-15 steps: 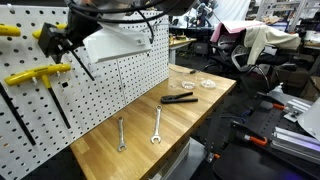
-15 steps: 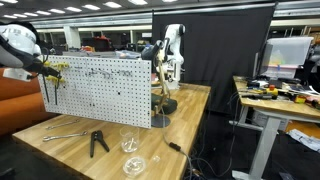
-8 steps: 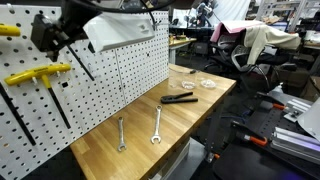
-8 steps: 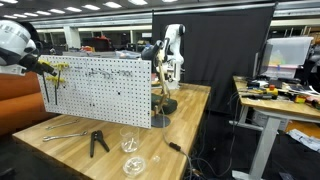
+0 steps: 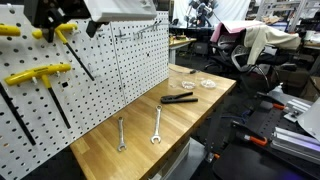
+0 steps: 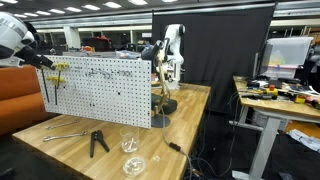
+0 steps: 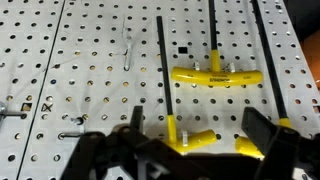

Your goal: Place the black and yellow tool on the table on the peg board

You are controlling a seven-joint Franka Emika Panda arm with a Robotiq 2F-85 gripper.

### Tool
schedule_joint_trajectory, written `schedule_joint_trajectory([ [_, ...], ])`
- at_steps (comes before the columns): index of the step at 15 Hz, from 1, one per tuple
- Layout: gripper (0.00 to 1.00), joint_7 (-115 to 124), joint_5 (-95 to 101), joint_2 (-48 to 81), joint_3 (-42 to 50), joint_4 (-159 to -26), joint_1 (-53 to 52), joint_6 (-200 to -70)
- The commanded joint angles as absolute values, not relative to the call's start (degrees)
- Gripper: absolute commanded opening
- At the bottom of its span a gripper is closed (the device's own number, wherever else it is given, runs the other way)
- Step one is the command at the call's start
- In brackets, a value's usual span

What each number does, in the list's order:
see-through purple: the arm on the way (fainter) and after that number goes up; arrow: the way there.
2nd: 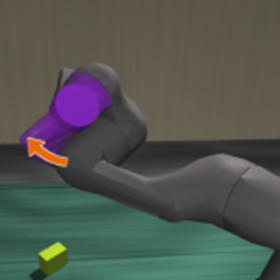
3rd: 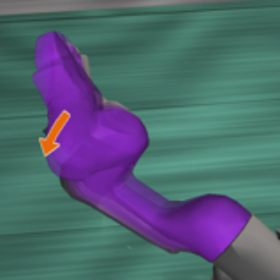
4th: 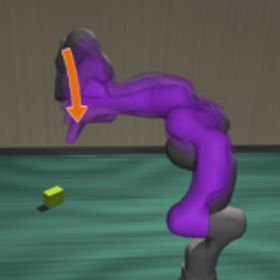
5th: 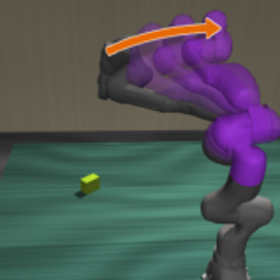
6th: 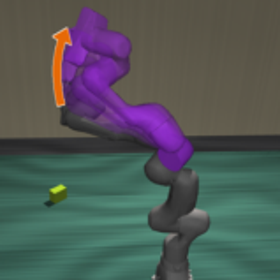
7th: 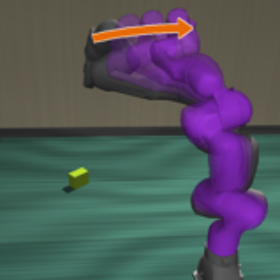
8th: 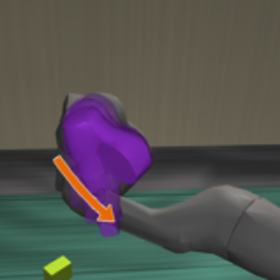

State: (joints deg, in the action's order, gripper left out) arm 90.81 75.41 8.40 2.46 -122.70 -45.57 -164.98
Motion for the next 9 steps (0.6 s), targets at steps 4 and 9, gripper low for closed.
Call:
schedule_joint_trajectory([
  [4, 1.00, 91.1, 74.8, 3.0, 2.7, -127.6, -45.6, -163.2],
  [9, 1.00, 93.2, 75.4, 3.3, 2.7, -128.4, -45.5, -163.9],
])
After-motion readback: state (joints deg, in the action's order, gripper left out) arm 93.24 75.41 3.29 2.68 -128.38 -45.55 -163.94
